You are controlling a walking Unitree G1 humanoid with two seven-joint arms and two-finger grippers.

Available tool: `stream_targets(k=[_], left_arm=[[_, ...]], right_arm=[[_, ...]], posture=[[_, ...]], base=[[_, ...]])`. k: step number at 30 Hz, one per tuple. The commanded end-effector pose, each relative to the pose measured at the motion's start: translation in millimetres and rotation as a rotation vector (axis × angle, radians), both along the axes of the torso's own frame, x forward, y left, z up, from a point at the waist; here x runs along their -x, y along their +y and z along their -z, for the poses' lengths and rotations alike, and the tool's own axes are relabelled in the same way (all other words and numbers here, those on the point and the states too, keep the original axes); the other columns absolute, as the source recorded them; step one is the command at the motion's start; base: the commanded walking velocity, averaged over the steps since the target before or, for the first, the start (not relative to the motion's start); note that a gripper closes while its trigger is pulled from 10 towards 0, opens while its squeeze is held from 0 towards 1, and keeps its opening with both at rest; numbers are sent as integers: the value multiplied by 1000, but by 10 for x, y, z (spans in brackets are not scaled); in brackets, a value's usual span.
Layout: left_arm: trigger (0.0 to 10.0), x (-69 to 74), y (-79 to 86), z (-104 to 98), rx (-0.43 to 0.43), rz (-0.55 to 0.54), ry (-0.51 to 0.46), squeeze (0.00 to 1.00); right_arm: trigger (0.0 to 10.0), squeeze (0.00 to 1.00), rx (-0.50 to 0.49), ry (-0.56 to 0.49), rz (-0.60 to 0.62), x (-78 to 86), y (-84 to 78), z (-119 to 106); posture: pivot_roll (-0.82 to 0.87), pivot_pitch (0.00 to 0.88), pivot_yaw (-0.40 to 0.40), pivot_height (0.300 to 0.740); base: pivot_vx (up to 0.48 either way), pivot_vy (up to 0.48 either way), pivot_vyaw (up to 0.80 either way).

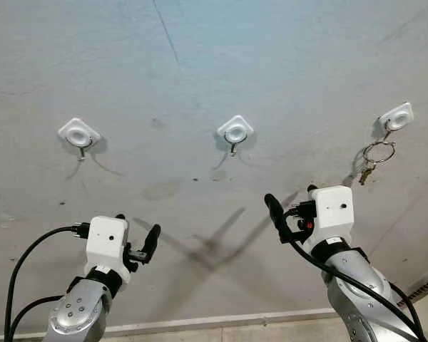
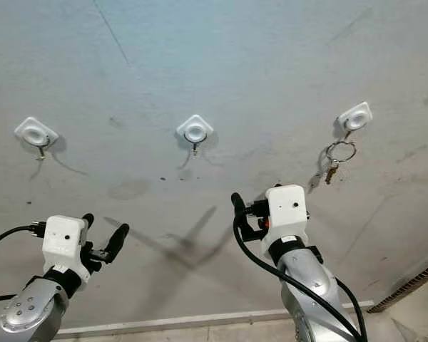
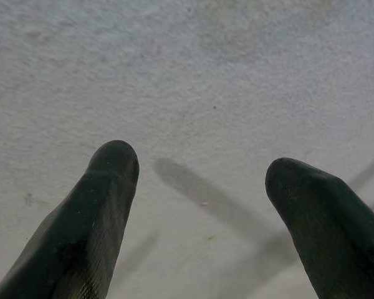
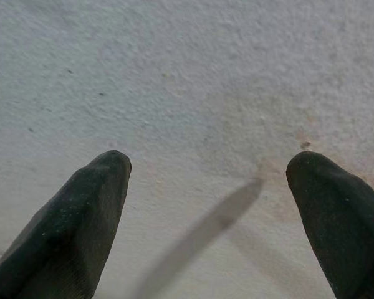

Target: Hang keys on a hook

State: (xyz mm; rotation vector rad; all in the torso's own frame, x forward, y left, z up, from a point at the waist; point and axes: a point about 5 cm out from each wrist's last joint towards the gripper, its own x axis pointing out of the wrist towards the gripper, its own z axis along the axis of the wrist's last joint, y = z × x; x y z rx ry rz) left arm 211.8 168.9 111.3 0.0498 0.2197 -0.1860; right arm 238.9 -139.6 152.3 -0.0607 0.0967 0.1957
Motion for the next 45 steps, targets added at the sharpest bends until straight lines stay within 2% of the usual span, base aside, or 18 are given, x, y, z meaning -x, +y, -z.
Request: stream_targets(k=[1,45], left_arm=[[10000,-2,-5,-26,-10,2,-13,0],[10000,-20,-26,-12,-9,8,-11,0]], right_arm=[[10000,0,-5,-6,0,-10,-1,-14],[10000,0,-4,2,-5,-21,9,14]], posture=[[60,8,24,740],[76,8,14,740]], base=[[-307,0,0],[-325,0,0]])
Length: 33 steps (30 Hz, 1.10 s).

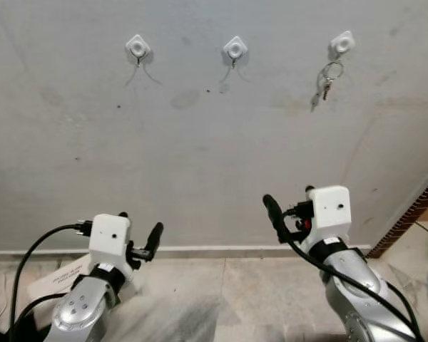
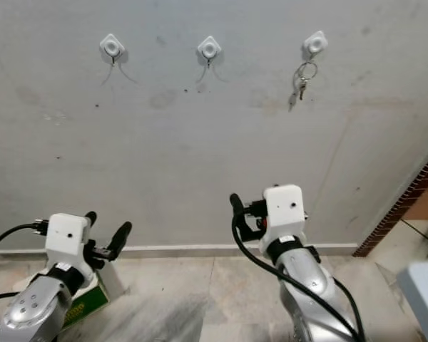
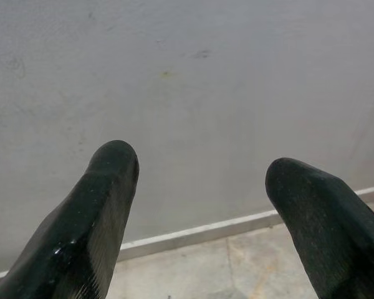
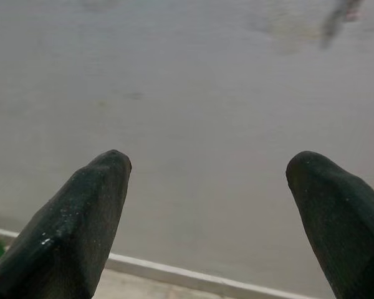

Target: Hang keys on a hook

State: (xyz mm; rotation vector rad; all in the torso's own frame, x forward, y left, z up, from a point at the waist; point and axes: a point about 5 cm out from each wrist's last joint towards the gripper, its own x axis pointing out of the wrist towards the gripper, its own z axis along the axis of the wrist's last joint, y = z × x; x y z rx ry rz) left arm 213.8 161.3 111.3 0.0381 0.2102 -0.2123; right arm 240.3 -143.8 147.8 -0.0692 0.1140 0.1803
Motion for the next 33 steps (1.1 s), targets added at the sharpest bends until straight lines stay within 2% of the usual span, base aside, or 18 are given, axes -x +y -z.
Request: stream_targets(k=[1,26,33], left_arm=[[10000,4,45,-10,-24,-17,-4,0],[10000,22,17,9,-16,-17,3,0],[10000,12,13,15,-21,-13,1,0]], right_arm=[[10000,0,-15,-15,-20,-18,49,-35],[10000,0,-7,-13,-30,-19,46,-43],[10000,0,-8,-17,-29,-29,49,-46]], posture=[[76,8,13,740],[64,18,7,740],[60,9,8,740]], base=[[-322,0,0],[-306,0,0],[-73,0,0]])
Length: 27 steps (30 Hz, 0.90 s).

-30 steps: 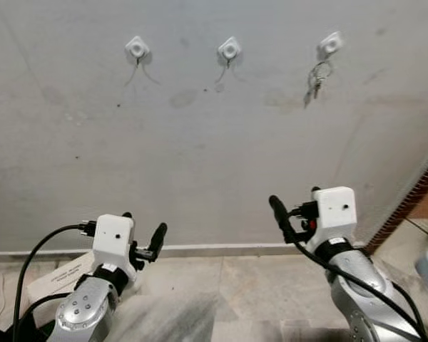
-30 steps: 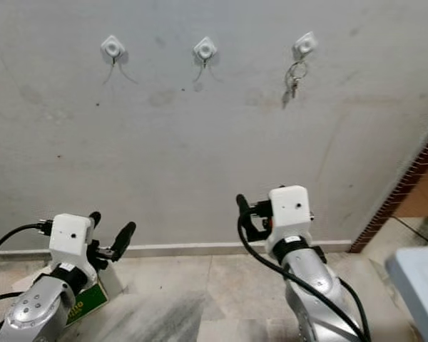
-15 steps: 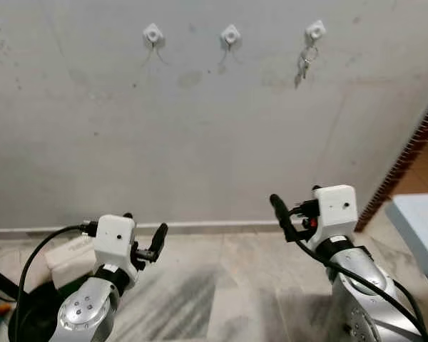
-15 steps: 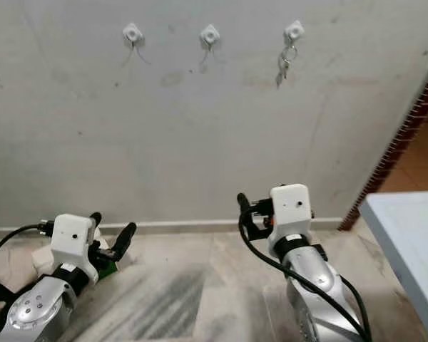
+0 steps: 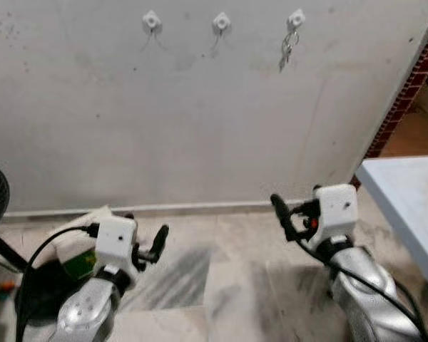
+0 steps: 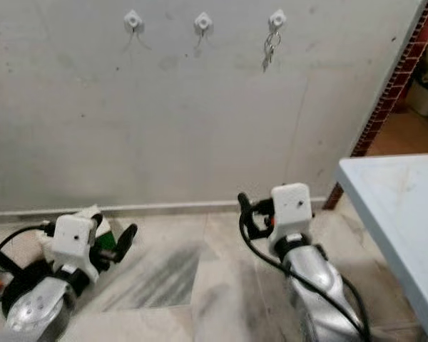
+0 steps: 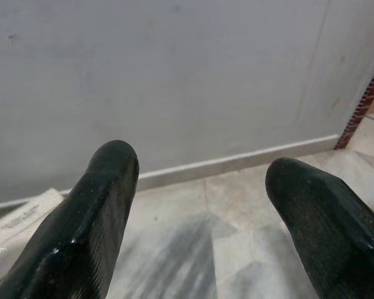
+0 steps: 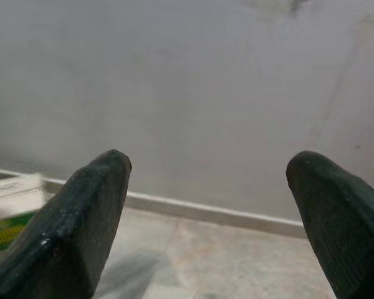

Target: Hang keys on a hook

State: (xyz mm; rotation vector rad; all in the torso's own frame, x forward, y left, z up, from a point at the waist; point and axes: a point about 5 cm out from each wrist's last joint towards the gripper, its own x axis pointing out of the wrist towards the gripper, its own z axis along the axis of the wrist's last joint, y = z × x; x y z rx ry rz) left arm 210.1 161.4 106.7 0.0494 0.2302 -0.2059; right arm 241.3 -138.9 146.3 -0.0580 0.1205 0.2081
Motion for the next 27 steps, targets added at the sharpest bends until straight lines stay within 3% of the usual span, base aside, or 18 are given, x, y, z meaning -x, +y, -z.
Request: stream_targets(k=[1,17,27], left_arm=[[10000,-25,11,-31,-7,-8,-17,0],[10000,-43,6,-38,-12,1,-27,0],[10000,-43,-7,-24,-12,8,-21,0]], right_arm=[[10000,0,4,-25,-2,-19,0,-60],[10000,0,-2,-30,-1,-40,10,-64],[10000,0,-2,-13,6,-28,2,-40]], posture=[[60,9,8,740],[59,6,9,740],[51,12,10,740]], base=[[0,0,0],[0,0,0],[0,0,-797]])
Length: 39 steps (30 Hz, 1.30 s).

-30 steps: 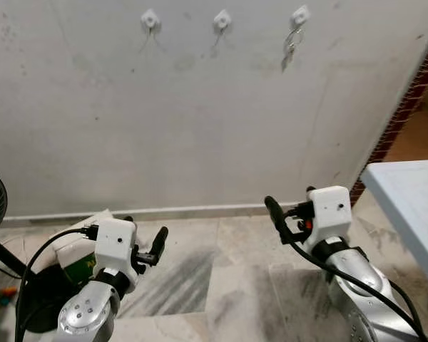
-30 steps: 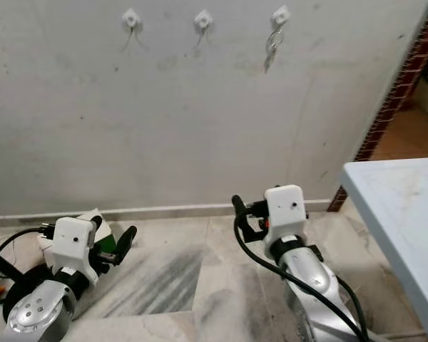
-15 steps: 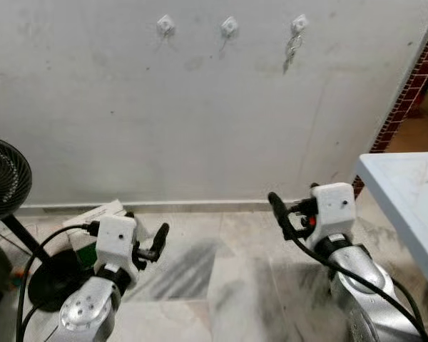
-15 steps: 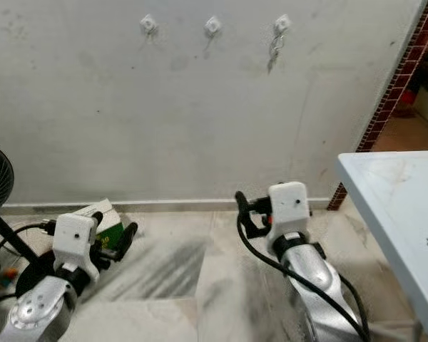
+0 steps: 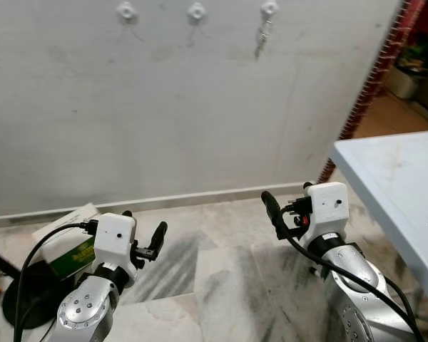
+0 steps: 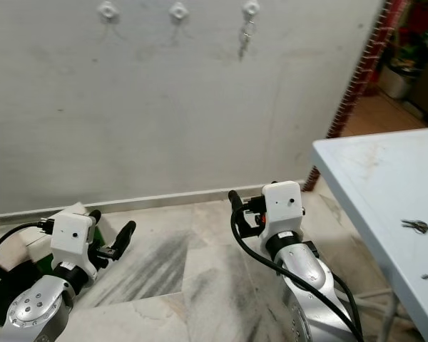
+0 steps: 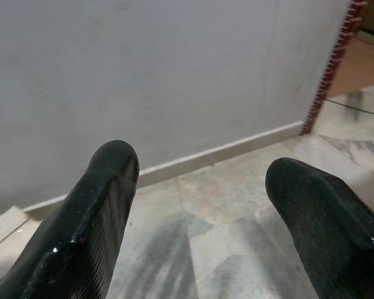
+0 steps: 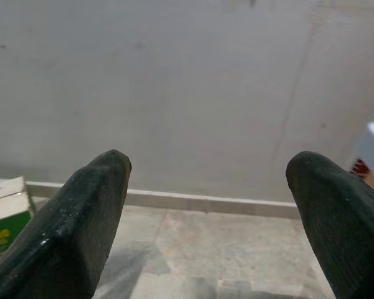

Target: Hang keys on a hook

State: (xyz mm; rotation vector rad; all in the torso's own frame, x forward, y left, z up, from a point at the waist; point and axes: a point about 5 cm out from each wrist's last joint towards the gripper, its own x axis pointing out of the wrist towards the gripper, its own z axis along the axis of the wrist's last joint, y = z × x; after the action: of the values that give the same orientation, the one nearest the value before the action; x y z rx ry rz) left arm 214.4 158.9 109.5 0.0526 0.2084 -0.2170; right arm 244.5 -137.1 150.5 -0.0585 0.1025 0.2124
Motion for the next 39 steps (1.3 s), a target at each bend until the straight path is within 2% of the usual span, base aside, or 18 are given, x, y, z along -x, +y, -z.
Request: stream_targets(k=[1,11,16,18,19,31,39], left_arm=[[10000,-1,18,6,-12,-4,2,0],[10000,-24,19,-14,-5,10,-6,0],[10000,-83,24,-56,-59,32,-43,0],[10000,-113,-16,-92,-126,82,-90,0],[10000,-119,-25,-95,-133,90,-95,0],[10000,-231,-68,-51,-81,111,-88,0],[10000,-280,-120,-7,-82,118,-89,0]], right_arm=[[10000,0,0,5,10,4,-16,1],[10000,0,4,3,8,3,-14,-4],[10000,0,2,3,11,-2,-9,-5],[10000,0,-1,2,14,-7,-3,-9],[10000,0,-1,1,15,-9,-1,-11],[10000,0,-24,-16,68,-73,25,-36],[10000,0,-53,-47,113,-91,55,-30]], posture=[[51,13,10,740],[48,16,8,740],[44,15,8,740],[39,13,11,740],[39,13,11,740],[8,11,28,740],[-8,0,41,740]], base=[[0,0,-800],[0,0,-800],[0,0,-800],[0,0,-800],[0,0,-800],[0,0,-800],[0,0,-598]])
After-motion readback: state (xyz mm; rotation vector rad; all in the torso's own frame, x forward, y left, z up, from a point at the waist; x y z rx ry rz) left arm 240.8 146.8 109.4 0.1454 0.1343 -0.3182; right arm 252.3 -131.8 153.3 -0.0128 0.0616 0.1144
